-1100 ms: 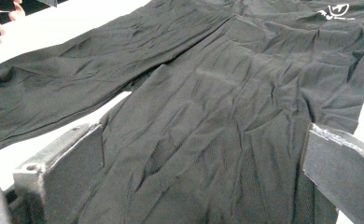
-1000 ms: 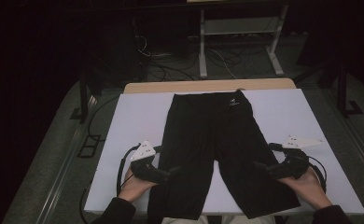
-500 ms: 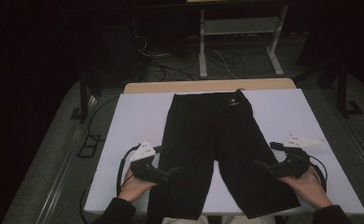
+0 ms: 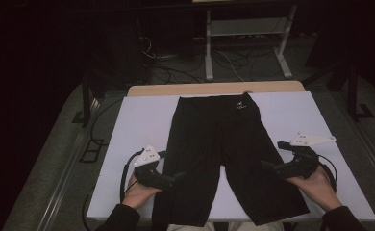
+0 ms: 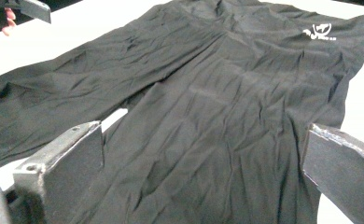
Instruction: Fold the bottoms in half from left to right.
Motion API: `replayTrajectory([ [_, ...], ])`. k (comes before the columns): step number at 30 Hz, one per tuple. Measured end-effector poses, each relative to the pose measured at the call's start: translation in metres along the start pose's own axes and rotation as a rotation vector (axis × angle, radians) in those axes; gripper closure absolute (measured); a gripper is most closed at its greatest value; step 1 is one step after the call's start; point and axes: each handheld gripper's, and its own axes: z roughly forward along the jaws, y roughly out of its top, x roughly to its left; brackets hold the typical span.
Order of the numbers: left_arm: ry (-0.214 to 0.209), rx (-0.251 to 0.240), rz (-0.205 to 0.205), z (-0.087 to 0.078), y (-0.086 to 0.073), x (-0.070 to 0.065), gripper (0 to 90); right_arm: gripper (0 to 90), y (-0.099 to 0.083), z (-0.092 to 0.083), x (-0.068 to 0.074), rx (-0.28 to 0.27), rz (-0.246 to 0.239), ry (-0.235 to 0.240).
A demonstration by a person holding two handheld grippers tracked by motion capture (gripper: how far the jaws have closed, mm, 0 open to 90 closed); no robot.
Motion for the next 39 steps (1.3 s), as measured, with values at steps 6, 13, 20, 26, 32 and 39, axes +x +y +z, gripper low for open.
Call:
replayTrajectory([
  [6, 0.001, -0.002, -0.003, 0.0, 0.0, 0.0, 0.0, 0.0, 0.021, 0.0, 0.001, -0.003, -0.022, 0.003],
  [13, 0.001, -0.003, -0.003, -0.001, 0.0, 0.0, 0.0, 0.0, 0.034, 0.004, -0.001, 0.0, -0.031, 0.004],
  [20, 0.0, -0.003, -0.003, -0.001, 0.0, 0.0, 0.0, 0.0, 0.046, 0.011, -0.002, 0.01, -0.053, 0.001],
  [26, -0.002, -0.001, -0.003, -0.001, 0.0, 0.0, 0.0, 0.0, 0.056, 0.022, -0.005, 0.027, -0.061, -0.005],
  [32, -0.002, -0.001, -0.004, 0.0, 0.0, 0.0, 0.0, 0.0, 0.064, 0.031, -0.005, 0.037, -0.072, -0.004],
  [39, -0.004, 0.0, -0.003, 0.0, 0.0, 0.0, 0.0, 0.0, 0.073, 0.042, -0.003, 0.041, -0.08, 0.002],
])
